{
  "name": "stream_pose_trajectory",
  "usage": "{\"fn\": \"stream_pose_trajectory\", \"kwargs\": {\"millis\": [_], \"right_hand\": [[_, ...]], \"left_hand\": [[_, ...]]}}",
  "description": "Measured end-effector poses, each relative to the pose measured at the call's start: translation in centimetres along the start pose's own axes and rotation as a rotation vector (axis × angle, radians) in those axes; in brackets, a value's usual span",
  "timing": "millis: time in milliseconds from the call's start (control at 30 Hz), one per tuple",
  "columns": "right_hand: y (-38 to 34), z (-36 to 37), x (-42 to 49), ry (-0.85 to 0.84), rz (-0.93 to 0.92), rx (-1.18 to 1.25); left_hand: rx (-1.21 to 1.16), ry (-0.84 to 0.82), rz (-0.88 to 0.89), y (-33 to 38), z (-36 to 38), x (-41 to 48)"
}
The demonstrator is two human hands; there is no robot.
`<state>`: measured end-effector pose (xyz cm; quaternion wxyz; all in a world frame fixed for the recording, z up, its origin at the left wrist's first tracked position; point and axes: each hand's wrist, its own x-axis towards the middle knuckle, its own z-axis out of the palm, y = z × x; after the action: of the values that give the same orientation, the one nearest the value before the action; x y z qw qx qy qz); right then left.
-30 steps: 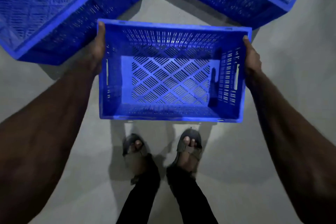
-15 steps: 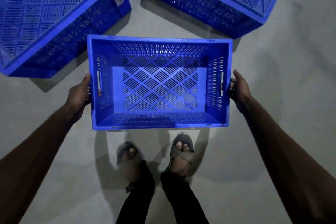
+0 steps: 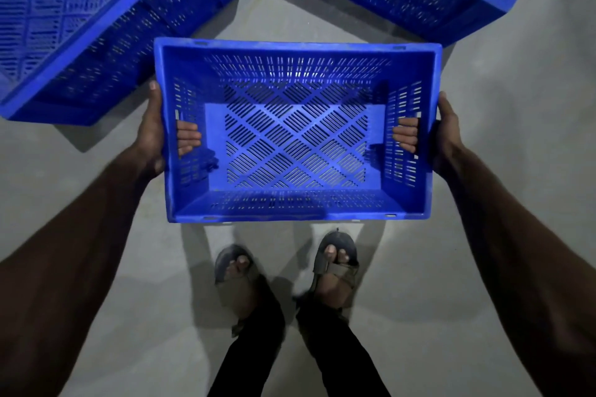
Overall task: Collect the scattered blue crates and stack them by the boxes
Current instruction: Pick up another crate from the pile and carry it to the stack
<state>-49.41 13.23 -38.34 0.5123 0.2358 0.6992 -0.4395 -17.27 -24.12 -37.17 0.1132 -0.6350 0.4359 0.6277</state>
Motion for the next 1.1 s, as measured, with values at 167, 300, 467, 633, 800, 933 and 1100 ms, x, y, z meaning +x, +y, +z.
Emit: {"fn": "stream_pose_trajectory", "kwargs": {"millis": [167,300,467,633,800,933,1100], "right_hand": [[0.3,1.0,-1.5,0.108,0.003,0.014],[0.7,0.8,-5.4,0.102,0.012,0.008],[0.4,-0.2,-14.6,0.153,0.013,0.056],[-0.7,-1.0,-27.1,0.201,0.002,0.088],[-3.8,-2.1,-41.4,0.237,0.009,0.101],[-5.8,-2.6,-52.7,0.238,-0.027,0.146],[-7.5,-4.4,-64.3,0.237,-0.082,0.199]], "left_hand": [[-0.038,0.074,-0.02,-0.1,0.0,-0.9],[-0.004,0.118,-0.056,-0.5,-1.0,-3.8],[-0.038,0.126,-0.032,0.7,-2.5,-12.6],[-0.025,0.164,0.004,3.8,-4.8,-23.9],[-0.019,0.168,0.019,8.4,-8.1,-37.2],[-0.027,0.15,0.062,11.6,-10.3,-47.8],[-0.056,0.116,0.159,14.9,-12.8,-58.4]]}}
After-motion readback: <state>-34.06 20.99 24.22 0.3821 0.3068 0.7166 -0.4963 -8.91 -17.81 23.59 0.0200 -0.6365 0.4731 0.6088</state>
